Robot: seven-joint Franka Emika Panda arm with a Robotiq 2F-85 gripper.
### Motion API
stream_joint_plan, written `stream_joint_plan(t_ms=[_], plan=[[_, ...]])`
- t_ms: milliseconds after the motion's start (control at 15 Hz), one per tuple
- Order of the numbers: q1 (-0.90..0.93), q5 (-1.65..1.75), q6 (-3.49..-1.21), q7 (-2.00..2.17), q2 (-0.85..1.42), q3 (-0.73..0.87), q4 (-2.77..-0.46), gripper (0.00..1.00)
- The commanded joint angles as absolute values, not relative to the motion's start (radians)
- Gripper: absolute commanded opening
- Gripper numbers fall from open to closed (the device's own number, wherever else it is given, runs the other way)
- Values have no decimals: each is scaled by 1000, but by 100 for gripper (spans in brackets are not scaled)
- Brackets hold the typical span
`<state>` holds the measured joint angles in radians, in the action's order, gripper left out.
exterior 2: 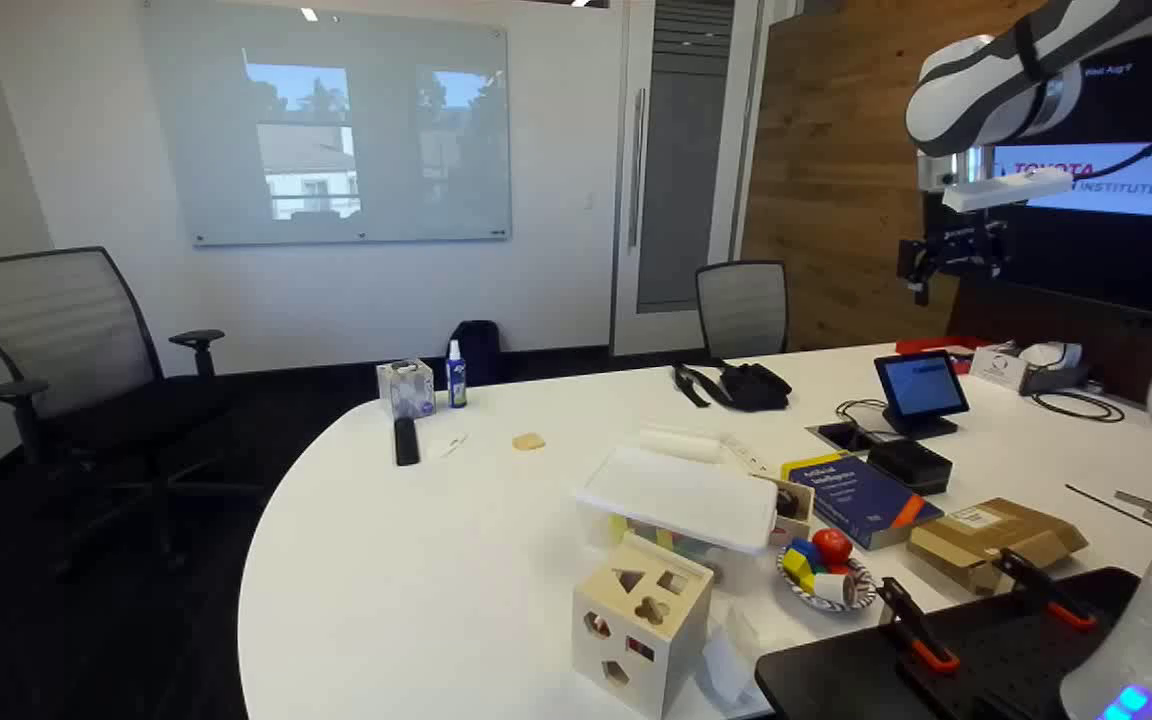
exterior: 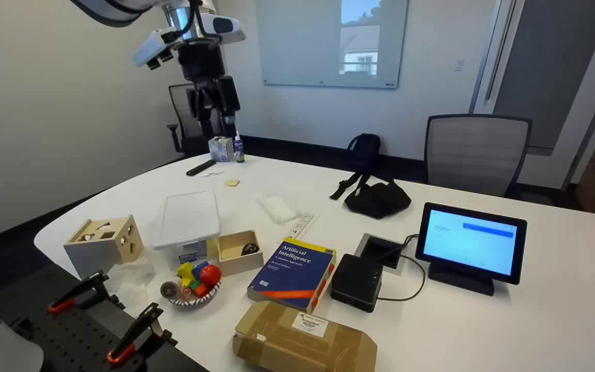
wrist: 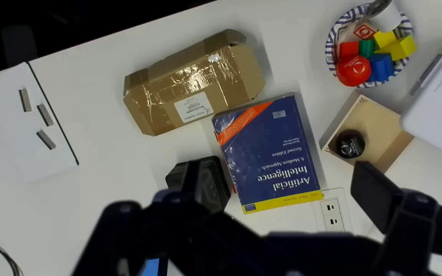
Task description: Put the orange ball in the box
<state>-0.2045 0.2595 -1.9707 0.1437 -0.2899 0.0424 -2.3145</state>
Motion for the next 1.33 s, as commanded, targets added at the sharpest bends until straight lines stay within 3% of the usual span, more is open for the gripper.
stream_joint_plan(t_ms=[0, 400, 1267], plan=[[-185, 265, -1968, 148, -290, 60, -2313, 100], [-148, 240, -2047, 49, -244, 66, -2316, 100], [-28, 9, -2474, -155, 141, 19, -2414, 100]])
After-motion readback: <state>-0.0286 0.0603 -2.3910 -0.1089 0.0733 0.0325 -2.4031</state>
